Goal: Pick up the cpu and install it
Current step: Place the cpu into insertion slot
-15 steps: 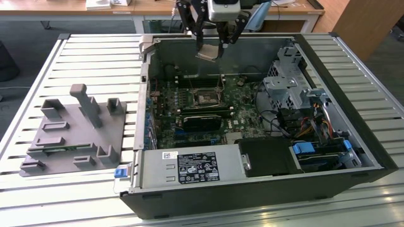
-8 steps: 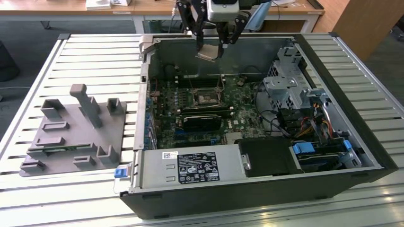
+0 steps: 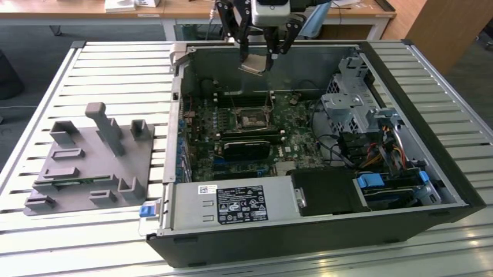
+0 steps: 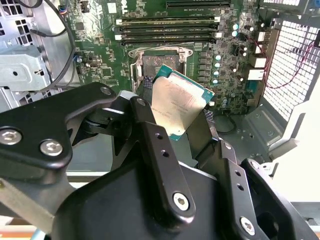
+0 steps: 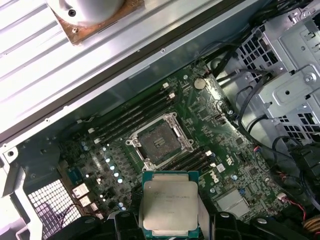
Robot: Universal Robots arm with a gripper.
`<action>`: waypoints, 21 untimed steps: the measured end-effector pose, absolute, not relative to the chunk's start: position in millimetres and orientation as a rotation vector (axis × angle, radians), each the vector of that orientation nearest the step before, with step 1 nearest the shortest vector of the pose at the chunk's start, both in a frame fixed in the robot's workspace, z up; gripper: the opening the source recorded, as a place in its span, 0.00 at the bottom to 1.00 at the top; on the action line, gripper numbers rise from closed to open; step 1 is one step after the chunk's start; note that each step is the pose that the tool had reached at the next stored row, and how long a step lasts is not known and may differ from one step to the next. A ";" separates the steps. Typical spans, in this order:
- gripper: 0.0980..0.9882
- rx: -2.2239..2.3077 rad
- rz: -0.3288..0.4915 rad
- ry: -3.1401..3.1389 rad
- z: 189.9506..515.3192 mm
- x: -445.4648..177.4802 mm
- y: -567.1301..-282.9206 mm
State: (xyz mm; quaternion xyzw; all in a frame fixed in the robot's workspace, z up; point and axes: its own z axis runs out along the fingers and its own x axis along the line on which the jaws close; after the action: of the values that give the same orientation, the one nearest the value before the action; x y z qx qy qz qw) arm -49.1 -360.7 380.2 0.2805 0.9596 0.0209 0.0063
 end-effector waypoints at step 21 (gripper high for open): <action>0.48 1.253 0.062 2.861 378.1 -49.1 -358.7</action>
State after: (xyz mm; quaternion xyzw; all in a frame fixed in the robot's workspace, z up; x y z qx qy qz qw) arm -49.1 -358.7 378.1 0.4010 0.9158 0.0199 0.0090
